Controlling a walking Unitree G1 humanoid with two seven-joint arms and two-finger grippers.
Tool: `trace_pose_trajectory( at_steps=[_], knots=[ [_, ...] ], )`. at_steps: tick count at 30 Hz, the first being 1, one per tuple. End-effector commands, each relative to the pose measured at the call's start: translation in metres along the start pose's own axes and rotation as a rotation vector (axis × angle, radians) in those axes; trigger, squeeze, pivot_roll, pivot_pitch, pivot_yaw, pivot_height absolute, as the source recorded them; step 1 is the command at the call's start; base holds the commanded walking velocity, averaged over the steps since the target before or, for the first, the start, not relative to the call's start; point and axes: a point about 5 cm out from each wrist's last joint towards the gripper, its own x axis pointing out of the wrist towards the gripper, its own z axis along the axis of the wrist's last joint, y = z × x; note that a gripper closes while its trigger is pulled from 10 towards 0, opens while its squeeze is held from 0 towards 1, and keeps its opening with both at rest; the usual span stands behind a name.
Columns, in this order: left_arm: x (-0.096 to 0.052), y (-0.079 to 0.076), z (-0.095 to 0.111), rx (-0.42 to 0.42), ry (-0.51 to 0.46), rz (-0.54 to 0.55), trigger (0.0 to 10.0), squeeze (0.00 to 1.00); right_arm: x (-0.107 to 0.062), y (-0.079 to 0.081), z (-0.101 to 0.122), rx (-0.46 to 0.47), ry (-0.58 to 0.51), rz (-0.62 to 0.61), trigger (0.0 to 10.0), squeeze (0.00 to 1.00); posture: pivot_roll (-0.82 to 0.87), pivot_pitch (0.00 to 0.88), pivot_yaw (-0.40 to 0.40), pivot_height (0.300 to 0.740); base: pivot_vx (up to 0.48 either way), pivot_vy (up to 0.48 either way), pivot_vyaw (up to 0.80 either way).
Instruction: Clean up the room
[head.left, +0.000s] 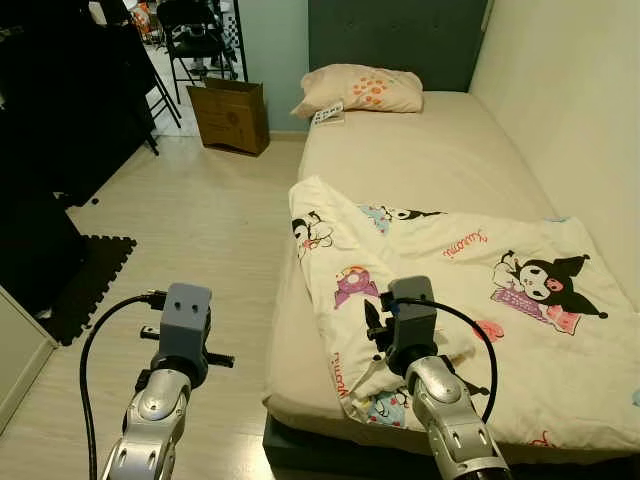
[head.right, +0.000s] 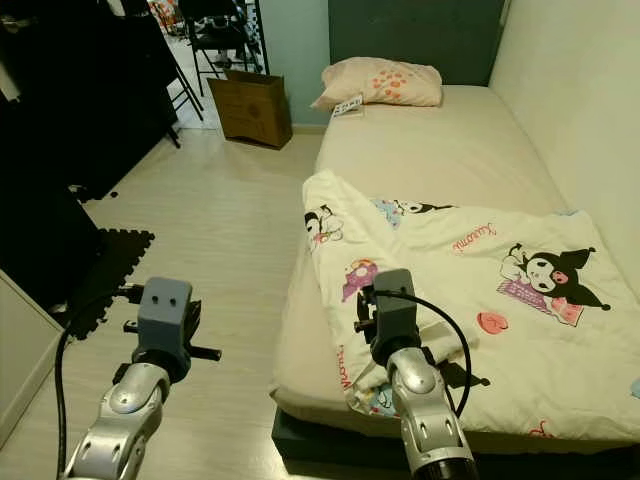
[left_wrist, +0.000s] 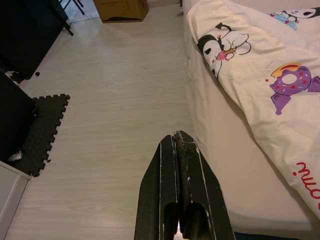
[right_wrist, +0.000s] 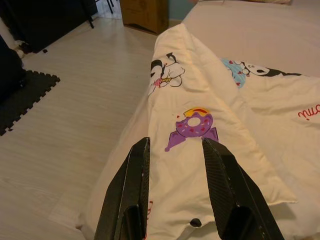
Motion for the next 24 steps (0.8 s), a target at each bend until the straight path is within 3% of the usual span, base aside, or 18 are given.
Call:
trace_pose_trajectory(
  at_steps=[1, 16, 24],
  knots=[
    [-0.0008, 0.0035, -0.001, 0.01, 0.001, 0.007, 10.0, 0.0, -0.0008, 0.0018, -0.0046, 0.012, 0.012, 0.001, 10.0, 0.0, -0.05, 0.089, 0.045, 0.74, 0.0, 0.0, 0.0],
    [0.0, 0.0034, -0.0017, 0.013, 0.007, 0.019, 10.0, 0.0, 0.0022, -0.0026, -0.0016, 0.013, 0.005, -0.023, 10.0, 0.0, -0.06, 0.076, 0.045, 0.74, 0.0, 0.0, 0.0],
    [-0.0005, 0.004, -0.0024, 0.013, 0.009, 0.021, 10.0, 0.0, 0.0037, -0.0021, 0.0006, 0.021, -0.003, -0.02, 10.0, 0.0, -0.06, 0.07, 0.044, 0.695, 0.0, 0.0, 0.0]
  ],
)
